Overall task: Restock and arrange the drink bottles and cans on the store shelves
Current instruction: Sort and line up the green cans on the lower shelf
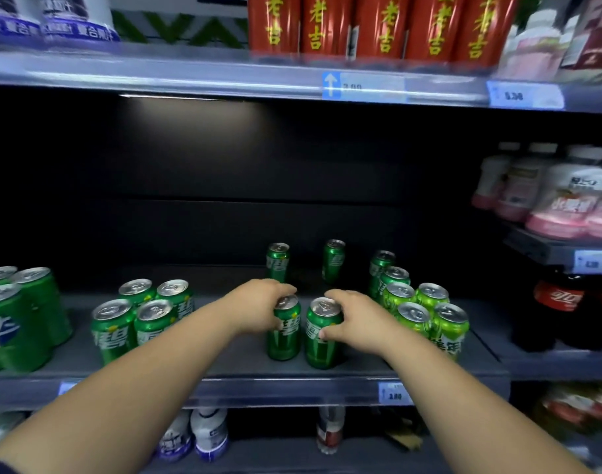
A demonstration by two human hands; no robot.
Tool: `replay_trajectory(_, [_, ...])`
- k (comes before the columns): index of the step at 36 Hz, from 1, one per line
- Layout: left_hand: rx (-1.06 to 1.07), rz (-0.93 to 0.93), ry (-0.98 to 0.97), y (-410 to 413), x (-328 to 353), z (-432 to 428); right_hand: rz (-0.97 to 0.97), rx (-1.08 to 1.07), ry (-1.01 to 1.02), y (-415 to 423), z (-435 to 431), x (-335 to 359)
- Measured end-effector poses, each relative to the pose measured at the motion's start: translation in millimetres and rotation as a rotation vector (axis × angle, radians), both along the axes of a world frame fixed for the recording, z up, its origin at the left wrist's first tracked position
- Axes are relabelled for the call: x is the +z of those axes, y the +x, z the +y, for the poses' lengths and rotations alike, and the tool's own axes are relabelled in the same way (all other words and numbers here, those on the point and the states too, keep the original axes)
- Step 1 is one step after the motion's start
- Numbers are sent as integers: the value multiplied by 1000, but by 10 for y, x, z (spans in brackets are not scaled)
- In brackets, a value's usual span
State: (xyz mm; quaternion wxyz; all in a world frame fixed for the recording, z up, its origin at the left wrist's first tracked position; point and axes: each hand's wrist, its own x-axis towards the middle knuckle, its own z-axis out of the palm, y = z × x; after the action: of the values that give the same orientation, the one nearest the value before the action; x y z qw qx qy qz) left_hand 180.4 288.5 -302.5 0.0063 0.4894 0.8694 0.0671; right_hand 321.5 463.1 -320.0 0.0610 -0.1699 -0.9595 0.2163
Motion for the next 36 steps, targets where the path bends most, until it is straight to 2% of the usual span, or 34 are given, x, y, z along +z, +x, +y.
replay_trajectory(6, [46, 18, -52, -67, 77, -92, 77, -3, -94, -67, 23, -63])
replay_trajectory(23, [50, 143, -244, -456, 215, -1012, 109, 161, -126, -558, -739, 43])
replay_trajectory(29, [-2, 127, -289, -578, 274, -1168, 82, 206, -117, -773, -990, 61])
replay_trajectory(36, [-51, -3, -226, -726, 293, -1219, 18, 249, -109, -879, -1078, 88])
